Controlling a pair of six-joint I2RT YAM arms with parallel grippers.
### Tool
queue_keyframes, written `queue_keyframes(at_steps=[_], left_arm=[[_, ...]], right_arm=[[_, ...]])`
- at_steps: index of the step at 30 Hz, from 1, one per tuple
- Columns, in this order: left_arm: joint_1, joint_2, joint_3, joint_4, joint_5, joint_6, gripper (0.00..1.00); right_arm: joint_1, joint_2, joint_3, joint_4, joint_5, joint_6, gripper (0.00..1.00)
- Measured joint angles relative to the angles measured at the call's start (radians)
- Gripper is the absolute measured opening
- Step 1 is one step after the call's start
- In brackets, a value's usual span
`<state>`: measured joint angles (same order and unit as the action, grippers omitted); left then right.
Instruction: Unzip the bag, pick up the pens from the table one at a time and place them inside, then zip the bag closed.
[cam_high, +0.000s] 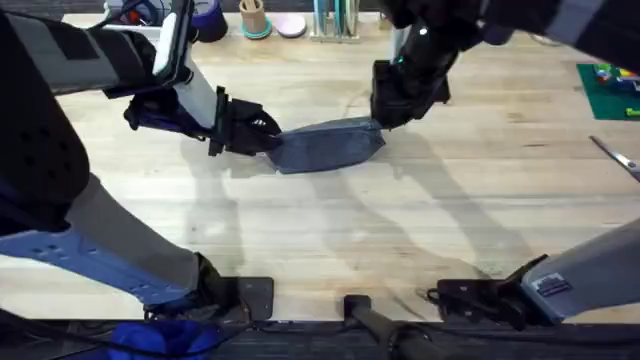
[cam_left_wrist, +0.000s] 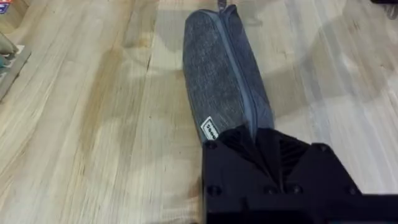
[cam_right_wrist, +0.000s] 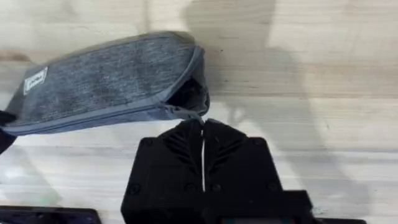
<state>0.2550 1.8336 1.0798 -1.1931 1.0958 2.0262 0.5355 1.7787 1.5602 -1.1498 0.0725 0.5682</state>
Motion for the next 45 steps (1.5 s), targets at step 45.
queue_keyframes(at_steps=[45], left_arm=[[-0.007,0.0,0.0,-0.003,0.005,0.0,0.042]], right_arm=[[-0.318,-0.029,-0.307,0.224,-0.26,-0.132,0.033]])
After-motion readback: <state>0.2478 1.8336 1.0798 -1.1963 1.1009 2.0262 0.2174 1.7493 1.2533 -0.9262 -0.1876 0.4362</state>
